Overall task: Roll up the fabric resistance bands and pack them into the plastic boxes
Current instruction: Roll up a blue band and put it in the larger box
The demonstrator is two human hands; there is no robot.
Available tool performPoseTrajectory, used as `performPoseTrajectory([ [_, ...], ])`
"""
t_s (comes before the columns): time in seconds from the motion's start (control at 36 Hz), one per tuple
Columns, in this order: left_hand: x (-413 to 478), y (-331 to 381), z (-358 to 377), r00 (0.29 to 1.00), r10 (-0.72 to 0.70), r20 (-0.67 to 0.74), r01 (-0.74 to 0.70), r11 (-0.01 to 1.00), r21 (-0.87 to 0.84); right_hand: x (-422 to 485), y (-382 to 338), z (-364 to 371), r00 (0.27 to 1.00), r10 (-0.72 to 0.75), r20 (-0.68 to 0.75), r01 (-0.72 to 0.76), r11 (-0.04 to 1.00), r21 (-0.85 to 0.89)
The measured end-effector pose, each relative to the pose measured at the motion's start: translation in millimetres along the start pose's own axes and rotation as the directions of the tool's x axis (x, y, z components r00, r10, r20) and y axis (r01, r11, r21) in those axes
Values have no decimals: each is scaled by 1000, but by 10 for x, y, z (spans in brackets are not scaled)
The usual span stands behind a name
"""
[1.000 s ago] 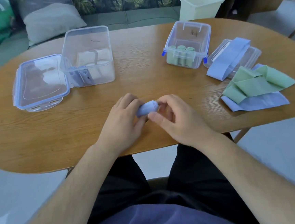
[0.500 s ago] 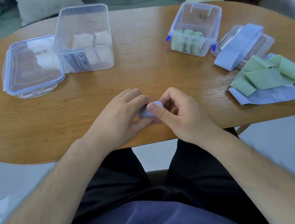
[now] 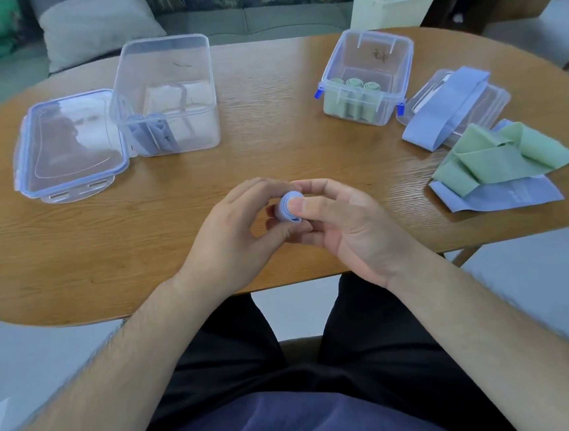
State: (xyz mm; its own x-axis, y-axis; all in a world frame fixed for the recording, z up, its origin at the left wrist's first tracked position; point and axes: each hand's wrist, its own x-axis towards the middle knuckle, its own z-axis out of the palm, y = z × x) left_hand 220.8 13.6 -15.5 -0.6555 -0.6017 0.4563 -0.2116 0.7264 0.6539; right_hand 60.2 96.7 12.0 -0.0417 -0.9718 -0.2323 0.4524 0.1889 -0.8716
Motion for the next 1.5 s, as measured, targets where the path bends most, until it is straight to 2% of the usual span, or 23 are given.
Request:
performPoseTrajectory([
  [0.42,14,31,-2,1000,20,6,-20,1000,-6,53,49,18,999,-31,-6,31,999,22],
  [0.47,22,29,-12,999,32,27,-32,999,13,55,57,18,999,-47,-4,47,995,-87],
  [0.53,36,20,-42,998,27,51,-29,999,41,46,78,-4,993,-117,-7,111,954,-279],
  [0.61,56,-17,-110,996,-8,84,0,995,105,17,133,-59,962,-266,52,251,800,-544],
  [0.67,60,-29,-132,995,-36,96,23,991,130,24,166,-86,930,-361,64,317,703,-637],
  [0.72,56,-18,-135,991,-114,64,110,992,63,50,173,-84,912,-409,23,329,698,-637],
  [0.81,66,-12,-149,967,-253,33,255,960,-118,62,158,-52,928,-366,-75,273,801,-533],
  [1.03,58,13,-76,964,-265,29,265,942,-206,24,160,6,953,-301,-39,254,860,-443],
  [1.25,66,155,-44,950,-300,88,310,863,-399,26,122,19,937,-341,-73,264,831,-489],
  [1.31,53,161,-39,949,-298,103,315,867,-386,12,129,40,931,-356,-86,265,817,-513],
  [1.5,30,126,-11,973,-232,12,223,915,-335,-4,144,97,910,-404,-88,263,730,-631],
])
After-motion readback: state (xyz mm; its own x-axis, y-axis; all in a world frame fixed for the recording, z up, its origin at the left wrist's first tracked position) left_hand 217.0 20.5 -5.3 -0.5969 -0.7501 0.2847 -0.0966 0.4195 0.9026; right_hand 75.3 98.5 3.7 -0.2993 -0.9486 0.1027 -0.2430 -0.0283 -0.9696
